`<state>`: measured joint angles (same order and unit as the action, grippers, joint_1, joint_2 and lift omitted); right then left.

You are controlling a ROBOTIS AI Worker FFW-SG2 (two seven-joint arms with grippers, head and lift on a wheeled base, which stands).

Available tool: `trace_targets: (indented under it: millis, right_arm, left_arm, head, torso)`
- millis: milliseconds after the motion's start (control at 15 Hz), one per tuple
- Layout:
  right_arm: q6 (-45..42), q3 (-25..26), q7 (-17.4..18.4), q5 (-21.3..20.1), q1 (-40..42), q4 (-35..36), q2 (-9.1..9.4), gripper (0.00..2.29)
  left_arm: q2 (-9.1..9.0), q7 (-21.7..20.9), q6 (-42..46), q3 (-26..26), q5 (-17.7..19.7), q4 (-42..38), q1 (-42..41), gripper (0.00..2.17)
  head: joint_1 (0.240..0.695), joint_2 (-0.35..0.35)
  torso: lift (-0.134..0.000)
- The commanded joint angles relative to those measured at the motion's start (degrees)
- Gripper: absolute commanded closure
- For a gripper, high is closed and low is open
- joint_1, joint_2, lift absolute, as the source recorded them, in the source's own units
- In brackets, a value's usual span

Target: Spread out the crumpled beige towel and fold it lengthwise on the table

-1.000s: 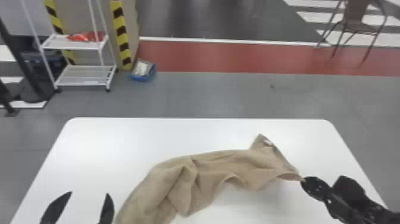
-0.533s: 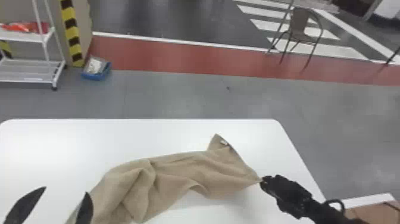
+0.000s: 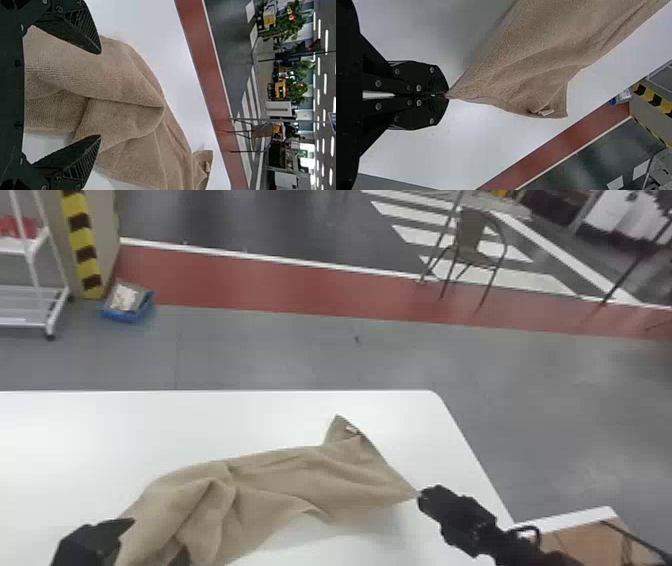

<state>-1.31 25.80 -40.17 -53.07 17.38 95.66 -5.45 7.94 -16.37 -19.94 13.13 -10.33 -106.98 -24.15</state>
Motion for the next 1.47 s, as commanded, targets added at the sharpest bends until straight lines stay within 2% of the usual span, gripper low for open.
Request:
trace_targets:
  millis: [0, 133, 267, 400, 667, 800, 933, 1067, 1133, 1267, 1400]
  right_arm:
    - [-0.31, 0.04, 0.00, 0.34, 0.11, -0.65, 0.00, 1.11]
    - [-0.31, -0.04, 0.00, 0.43, 0.11, -1.09, 0.00, 1.11]
    - [-0.31, -0.22, 0.00, 0.43, 0.02, -1.09, 0.09, 1.11]
    - [-0.31, -0.48, 0.00, 0.52, 0.02, -1.18, 0.09, 1.11]
    - [-0.31, -0.48, -0.09, 0.87, 0.02, -1.71, -0.09, 1.11]
    - [-0.49, -0.57, -0.09, 0.96, 0.02, -1.79, -0.09, 1.11]
    - [-0.49, -0.48, -0.09, 1.04, -0.07, -1.97, -0.09, 1.11]
    - [-0.49, -0.22, -0.09, 1.22, -0.07, -2.23, -0.09, 1.11]
    - [-0.49, -0.13, -0.09, 1.66, -0.07, -2.41, -0.18, 1.11]
    - [-0.49, 0.04, 0.00, 1.83, -0.07, -2.41, -0.27, 1.11]
    - [-0.66, 0.31, 0.00, 2.27, -0.07, -2.50, -0.44, 1.11]
  left_arm:
    - [-0.29, 0.11, -1.82, 1.28, 0.31, 0.37, 2.00, 0.14]
    - [-0.55, 0.47, -3.75, 4.71, 0.49, 0.37, 4.29, 0.14]
    - [-0.82, 1.52, -10.26, 8.23, 0.40, 3.89, 8.86, 0.14]
    - [-1.78, 3.54, -10.61, 8.58, 0.84, 7.75, 11.67, 0.14]
    - [-2.05, 12.07, -7.44, 7.61, 0.66, 12.41, 14.57, 0.18]
    - [-1.78, 11.54, -7.80, 7.00, -0.57, 12.59, 15.10, 0.72]
    - [-1.43, 12.16, -7.80, 5.77, -1.27, 12.85, 14.83, 1.41]
    - [-1.26, 11.63, -7.62, 2.60, -1.53, 12.76, 14.39, 1.44]
    - [-1.26, 11.89, -7.62, 0.14, -1.45, 12.76, 14.22, 1.74]
    - [-1.26, 11.63, -7.80, -4.69, -1.36, 12.76, 13.78, 1.74]
    - [-1.26, 11.10, -8.67, -9.53, -1.01, 12.59, 13.07, 1.74]
  head:
    - [0.695, -0.350]
    - [0.695, -0.350]
    - [0.695, -0.350]
    - [0.695, -0.350]
    - [0.695, -0.350]
    - [0.695, -0.350]
    - [0.695, -0.350]
    - [0.695, -0.350]
    - [0.695, -0.350]
    - [0.695, -0.350]
    - [0.695, -0.310]
  torso:
    - [0.000]
    - [0.000]
    - [0.000]
    - [0.000]
    - [0.000]
    - [0.000]
    - [0.000]
    - [0.000]
    - [0.000]
    - [0.000]
    - [0.000]
